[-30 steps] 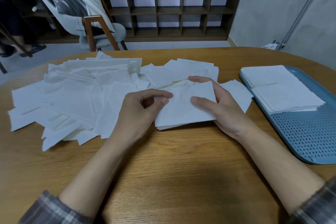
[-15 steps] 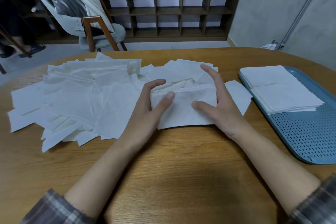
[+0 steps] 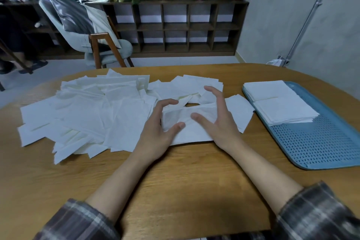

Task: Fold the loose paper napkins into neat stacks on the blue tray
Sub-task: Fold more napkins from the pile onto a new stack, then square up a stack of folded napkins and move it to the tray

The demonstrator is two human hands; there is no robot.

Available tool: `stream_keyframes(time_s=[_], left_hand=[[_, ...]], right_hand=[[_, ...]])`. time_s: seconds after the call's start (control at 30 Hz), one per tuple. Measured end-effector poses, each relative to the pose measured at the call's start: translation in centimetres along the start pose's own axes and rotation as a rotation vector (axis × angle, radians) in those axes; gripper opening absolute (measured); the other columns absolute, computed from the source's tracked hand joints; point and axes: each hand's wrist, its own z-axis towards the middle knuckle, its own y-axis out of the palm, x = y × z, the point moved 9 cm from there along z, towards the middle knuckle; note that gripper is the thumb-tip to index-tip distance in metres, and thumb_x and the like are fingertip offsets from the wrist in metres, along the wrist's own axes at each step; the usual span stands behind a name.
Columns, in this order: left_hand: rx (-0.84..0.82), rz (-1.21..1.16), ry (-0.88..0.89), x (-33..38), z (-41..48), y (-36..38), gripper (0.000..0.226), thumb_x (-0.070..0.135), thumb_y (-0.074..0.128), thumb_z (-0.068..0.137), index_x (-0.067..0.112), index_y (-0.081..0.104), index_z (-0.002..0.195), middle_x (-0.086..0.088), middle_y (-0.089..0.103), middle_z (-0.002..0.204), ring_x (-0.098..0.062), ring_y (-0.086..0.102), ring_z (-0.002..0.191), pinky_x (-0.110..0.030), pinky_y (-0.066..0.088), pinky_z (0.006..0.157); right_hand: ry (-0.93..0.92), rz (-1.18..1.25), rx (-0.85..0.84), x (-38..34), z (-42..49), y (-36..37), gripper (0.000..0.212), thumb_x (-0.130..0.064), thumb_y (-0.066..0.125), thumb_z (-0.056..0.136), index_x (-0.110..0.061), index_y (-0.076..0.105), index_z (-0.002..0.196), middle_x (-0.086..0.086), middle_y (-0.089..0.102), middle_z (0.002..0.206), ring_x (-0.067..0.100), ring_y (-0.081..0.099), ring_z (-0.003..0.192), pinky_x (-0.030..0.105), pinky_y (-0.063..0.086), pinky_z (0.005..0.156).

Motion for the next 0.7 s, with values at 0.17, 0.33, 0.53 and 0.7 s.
stream_keyframes(time_s=[0.17, 0.33, 0.53, 0.7], left_hand=[[-0.024, -0.033, -0.020, 0.5, -0.4, 0.3, 0.059, 0.029, 0.077, 0.097, 0.045, 0.046, 0.144, 0.029, 0.052, 0.141, -0.005, 0.054, 0.131, -0.044, 0.047, 0.113], [-0.090, -0.032, 0.012, 3.0, -1.0, 2.2, 0.067, 0.035, 0.073, 0.098, 0.054, 0.035, 0.151, 0.034, 0.040, 0.153, -0.003, 0.039, 0.146, -0.044, 0.038, 0.123], [-0.215, -0.041, 0.017, 6.6, -0.4, 6.7, 0.073, 0.040, 0.076, 0.096, 0.060, 0.029, 0.149, 0.018, 0.044, 0.151, -0.011, 0.053, 0.129, -0.035, 0.058, 0.100], [-0.226, -0.013, 0.012, 8.8, 0.1, 11.7, 0.046, 0.030, 0.083, 0.090, 0.042, 0.055, 0.125, 0.011, 0.056, 0.132, -0.017, 0.066, 0.099, -0.035, 0.062, 0.079]], right_hand=[[0.035, 0.058, -0.057, -0.3, -1.9, -1.5, 0.065, -0.038, 0.078, 0.094, -0.055, 0.040, 0.144, -0.029, 0.060, 0.129, -0.001, 0.061, 0.117, 0.016, 0.047, 0.100], [-0.010, -0.056, -0.124, -0.4, -4.1, -4.1, 0.044, -0.024, 0.076, 0.096, -0.040, 0.061, 0.134, -0.032, 0.057, 0.138, -0.013, 0.048, 0.130, 0.007, 0.038, 0.101], [0.046, -0.030, -0.018, 0.7, -4.8, -10.6, 0.050, -0.018, 0.079, 0.092, -0.040, 0.060, 0.133, -0.028, 0.055, 0.141, -0.013, 0.047, 0.130, 0.012, 0.037, 0.106], [0.106, -0.056, 0.036, 2.3, -5.9, -16.6, 0.054, -0.011, 0.081, 0.089, -0.032, 0.060, 0.134, -0.029, 0.054, 0.136, -0.029, 0.045, 0.113, -0.005, 0.034, 0.089]])
